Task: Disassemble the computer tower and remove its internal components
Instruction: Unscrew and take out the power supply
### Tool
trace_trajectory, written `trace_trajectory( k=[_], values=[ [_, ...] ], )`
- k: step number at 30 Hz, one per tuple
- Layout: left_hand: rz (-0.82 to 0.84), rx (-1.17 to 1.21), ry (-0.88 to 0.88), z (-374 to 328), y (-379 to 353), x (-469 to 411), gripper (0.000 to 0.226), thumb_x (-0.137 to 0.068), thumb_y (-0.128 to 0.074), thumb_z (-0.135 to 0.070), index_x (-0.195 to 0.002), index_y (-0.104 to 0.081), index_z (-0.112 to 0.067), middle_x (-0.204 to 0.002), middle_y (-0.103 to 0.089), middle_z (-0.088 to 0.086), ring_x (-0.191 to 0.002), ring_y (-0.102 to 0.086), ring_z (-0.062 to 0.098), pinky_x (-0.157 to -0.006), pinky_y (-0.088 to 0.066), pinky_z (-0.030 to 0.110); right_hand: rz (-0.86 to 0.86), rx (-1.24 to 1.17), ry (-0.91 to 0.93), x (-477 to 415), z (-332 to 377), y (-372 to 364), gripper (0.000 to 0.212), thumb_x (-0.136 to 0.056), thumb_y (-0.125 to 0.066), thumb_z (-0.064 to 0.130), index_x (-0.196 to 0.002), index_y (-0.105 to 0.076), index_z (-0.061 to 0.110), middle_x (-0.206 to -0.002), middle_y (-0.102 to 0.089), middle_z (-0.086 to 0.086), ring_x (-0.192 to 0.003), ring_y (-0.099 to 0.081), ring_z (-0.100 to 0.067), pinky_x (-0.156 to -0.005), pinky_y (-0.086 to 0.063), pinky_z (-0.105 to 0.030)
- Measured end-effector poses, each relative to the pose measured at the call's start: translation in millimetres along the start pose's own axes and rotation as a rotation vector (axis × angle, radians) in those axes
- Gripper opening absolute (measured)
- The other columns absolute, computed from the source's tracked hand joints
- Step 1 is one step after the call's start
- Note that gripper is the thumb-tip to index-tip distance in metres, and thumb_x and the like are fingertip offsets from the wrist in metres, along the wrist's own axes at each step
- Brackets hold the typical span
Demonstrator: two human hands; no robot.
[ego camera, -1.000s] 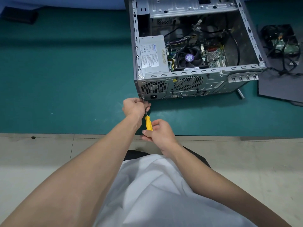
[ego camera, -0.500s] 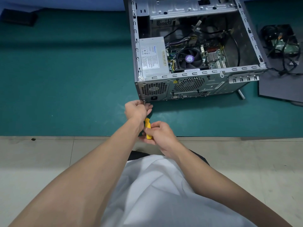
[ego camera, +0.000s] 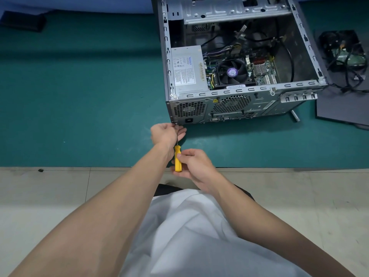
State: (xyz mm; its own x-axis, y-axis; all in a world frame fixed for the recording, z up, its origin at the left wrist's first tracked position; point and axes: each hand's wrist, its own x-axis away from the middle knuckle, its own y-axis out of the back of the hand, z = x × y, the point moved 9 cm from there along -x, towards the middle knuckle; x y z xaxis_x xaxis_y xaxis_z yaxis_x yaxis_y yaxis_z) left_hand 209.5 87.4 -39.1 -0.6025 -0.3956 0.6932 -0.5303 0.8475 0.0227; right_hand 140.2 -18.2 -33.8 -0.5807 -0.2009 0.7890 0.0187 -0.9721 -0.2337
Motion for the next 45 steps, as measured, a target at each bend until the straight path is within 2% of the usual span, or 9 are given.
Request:
trace_trajectory(
  k=[6,12,18,22,25,28,33,39,45],
  values=[
    [0.048,0.033,0.017,1.6,-1.3,2.9,0.009,-0.094,-0.052,0.006,-0.09,-0.06,0.005,-0.088,-0.069,0.02,-0.076,-0.072,0.024,-0.066,-0.06,0.028,-0.137,0.16,0.055,-2.5,2.0,11.3,0.01,-0.088,-0.065,0.005,-0.09,-0.056,0.01,-0.093,-0.066,-0.015,-0.075,-0.066,-0.021,-0.072,-0.06,-0.035],
    [-0.021,-0.02,0.025,-1.4,3.5,1.5,0.014,-0.093,-0.059,0.0,-0.079,-0.062,0.0,-0.083,-0.071,0.018,-0.068,-0.072,0.025,-0.057,-0.059,0.029,-0.221,0.262,0.09,-5.3,6.9,23.0,0.019,-0.084,-0.07,0.007,-0.09,-0.054,0.015,-0.085,-0.067,-0.007,-0.066,-0.07,-0.014,-0.062,-0.058,-0.026],
    [0.016,-0.133,-0.02,-4.4,5.2,1.5,0.009,-0.093,-0.06,-0.001,-0.084,-0.064,-0.001,-0.084,-0.07,0.015,-0.066,-0.07,0.019,-0.059,-0.058,0.024,-0.114,0.542,0.094,2.3,11.5,33.2,0.026,-0.09,-0.054,-0.001,-0.107,-0.047,0.016,-0.091,-0.054,-0.004,-0.071,-0.072,-0.021,-0.069,-0.06,-0.036],
    [0.115,-0.396,-0.217,-26.1,0.7,11.9,0.009,-0.092,-0.061,-0.005,-0.094,-0.07,-0.002,-0.077,-0.07,0.006,-0.071,-0.071,0.018,-0.075,-0.059,0.031,-0.177,0.546,0.047,24.7,8.7,63.5,0.024,-0.084,-0.05,-0.007,-0.081,-0.047,0.017,-0.081,-0.051,-0.005,-0.067,-0.063,-0.019,-0.079,-0.054,-0.046],
    [0.234,-0.563,-0.391,-47.7,-13.6,34.7,0.012,-0.091,-0.064,-0.012,-0.085,-0.071,-0.02,-0.075,-0.072,-0.001,-0.076,-0.072,0.014,-0.082,-0.058,0.037,-0.376,0.442,0.143,49.1,31.1,86.4,0.026,-0.076,-0.057,0.002,-0.065,-0.041,0.018,-0.062,-0.04,0.0,-0.061,-0.039,-0.018,-0.064,-0.035,-0.04],
    [0.375,-0.666,-0.557,-66.6,-37.7,65.6,0.011,-0.091,-0.064,-0.015,-0.095,-0.075,-0.015,-0.074,-0.071,-0.008,-0.076,-0.071,0.008,-0.084,-0.057,0.038,-0.558,0.24,0.322,75.7,71.2,97.9,0.036,-0.082,-0.064,0.022,-0.055,-0.04,0.02,-0.055,-0.039,0.0,-0.054,-0.034,-0.017,-0.059,-0.028,-0.034],
    [0.567,-0.805,-0.941,-105.4,-84.9,124.6,0.013,-0.093,-0.062,-0.017,-0.096,-0.074,-0.011,-0.077,-0.073,0.0,-0.075,-0.07,0.014,-0.079,-0.055,0.037,-0.628,0.277,0.581,109.8,147.0,91.0,0.012,-0.082,-0.069,0.035,-0.076,-0.07,0.025,-0.068,-0.066,0.014,-0.065,-0.057,0.0,-0.067,-0.045,-0.023],
    [0.653,-0.871,-1.322,-136.0,-135.9,170.0,0.01,-0.09,-0.063,-0.01,-0.088,-0.072,-0.006,-0.074,-0.07,0.004,-0.067,-0.064,0.022,-0.066,-0.05,0.036,-0.68,0.331,0.597,120.0,184.5,114.7,0.011,-0.084,-0.066,0.029,-0.076,-0.073,0.026,-0.075,-0.071,0.011,-0.078,-0.064,-0.007,-0.075,-0.049,-0.028],
    [0.689,-0.921,-1.513,-136.7,-206.5,184.1,0.007,-0.086,-0.068,-0.009,-0.09,-0.073,-0.006,-0.077,-0.071,0.007,-0.067,-0.065,0.024,-0.061,-0.054,0.038,-0.751,0.475,0.62,123.6,227.0,175.8,0.011,-0.083,-0.067,0.03,-0.073,-0.068,0.026,-0.07,-0.066,0.012,-0.068,-0.059,-0.007,-0.057,-0.041,-0.018]
  ],
)
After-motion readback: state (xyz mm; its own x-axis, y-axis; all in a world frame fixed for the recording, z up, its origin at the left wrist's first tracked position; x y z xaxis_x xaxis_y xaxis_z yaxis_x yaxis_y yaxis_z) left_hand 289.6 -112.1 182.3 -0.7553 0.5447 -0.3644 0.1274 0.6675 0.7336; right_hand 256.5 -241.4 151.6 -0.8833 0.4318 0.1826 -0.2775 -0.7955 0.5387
